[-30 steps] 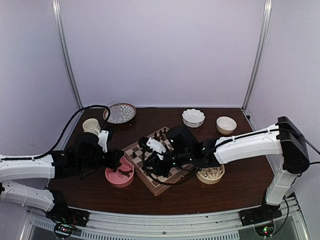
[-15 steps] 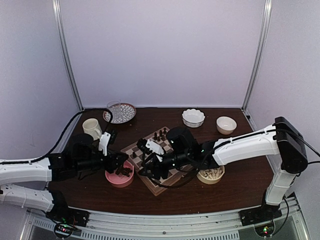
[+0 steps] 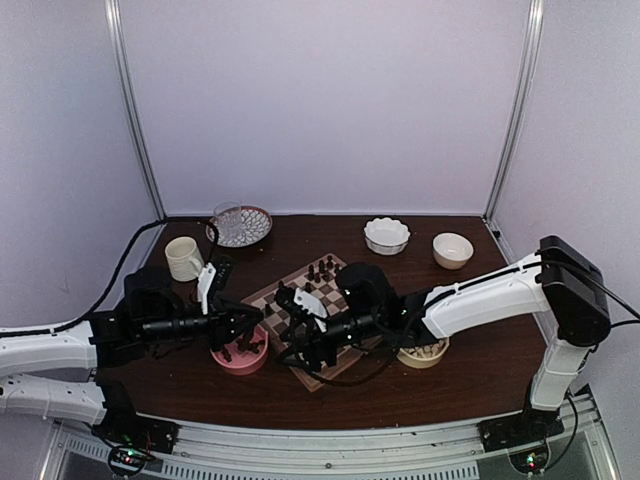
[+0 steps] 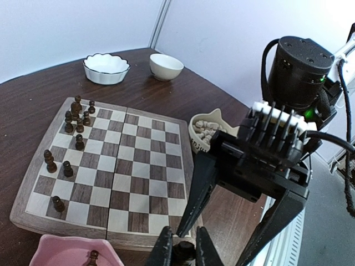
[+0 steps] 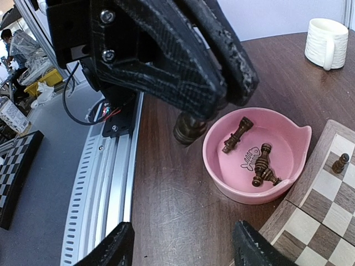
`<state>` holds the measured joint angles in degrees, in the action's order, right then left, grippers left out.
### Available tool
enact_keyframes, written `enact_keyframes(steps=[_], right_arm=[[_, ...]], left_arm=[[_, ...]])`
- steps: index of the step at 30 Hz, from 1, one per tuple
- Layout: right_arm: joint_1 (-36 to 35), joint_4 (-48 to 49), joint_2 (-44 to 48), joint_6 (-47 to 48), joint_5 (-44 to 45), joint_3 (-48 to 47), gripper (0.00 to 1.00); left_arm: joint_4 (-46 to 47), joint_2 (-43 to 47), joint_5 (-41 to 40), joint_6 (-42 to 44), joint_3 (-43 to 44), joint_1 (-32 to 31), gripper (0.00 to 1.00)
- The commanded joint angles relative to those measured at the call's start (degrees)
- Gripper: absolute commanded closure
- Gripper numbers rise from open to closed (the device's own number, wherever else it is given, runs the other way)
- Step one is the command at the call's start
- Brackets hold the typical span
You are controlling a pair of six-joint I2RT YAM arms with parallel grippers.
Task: Set up the chess pieces on the board
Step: Pass from the left arm to the right
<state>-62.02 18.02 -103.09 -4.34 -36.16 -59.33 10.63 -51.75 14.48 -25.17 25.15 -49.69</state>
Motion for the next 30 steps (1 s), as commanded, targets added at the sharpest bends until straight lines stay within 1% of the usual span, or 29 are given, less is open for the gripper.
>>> enact_keyframes(steps=[1, 6, 11, 14, 19, 25, 30], right_arm=[[-0.34, 2.91, -0.48, -0.08, -0.54, 0.09, 0.37], [-0.30, 3.65, -0.75, -2.21, -0.40, -0.16, 0.41], [-0.58, 11.15, -0.39, -6.88, -1.34, 1.99, 0.45], [-0.67, 14.81, 0.01, -9.24, -0.54, 3.20, 0.48], [-0.74, 17.70, 0.39, -11.42, 0.81, 3.92, 0.52], [-1.64, 17.62, -0.74, -11.94, 1.97, 2.27, 0.54], [-2.22, 16.39, -2.29, -12.13, 2.37, -0.16, 0.58]], left_arm=[[2.21, 1.23, -2.50, 0.45, -1.16, -0.23, 0.93], [7.04, 1.26, -0.93, -2.71, -2.64, -0.24, 0.93], [15.96, 1.15, -1.44, -8.38, -5.96, -0.20, 0.93], [21.17, 1.71, -3.00, -10.17, -8.40, -0.19, 0.93], [21.90, 1.10, -3.46, -10.32, -8.67, -0.23, 0.93], [23.21, -2.61, -0.97, -10.57, -7.60, -0.31, 0.93], [24.34, -6.45, 2.43, -10.77, -6.37, -0.32, 0.92]])
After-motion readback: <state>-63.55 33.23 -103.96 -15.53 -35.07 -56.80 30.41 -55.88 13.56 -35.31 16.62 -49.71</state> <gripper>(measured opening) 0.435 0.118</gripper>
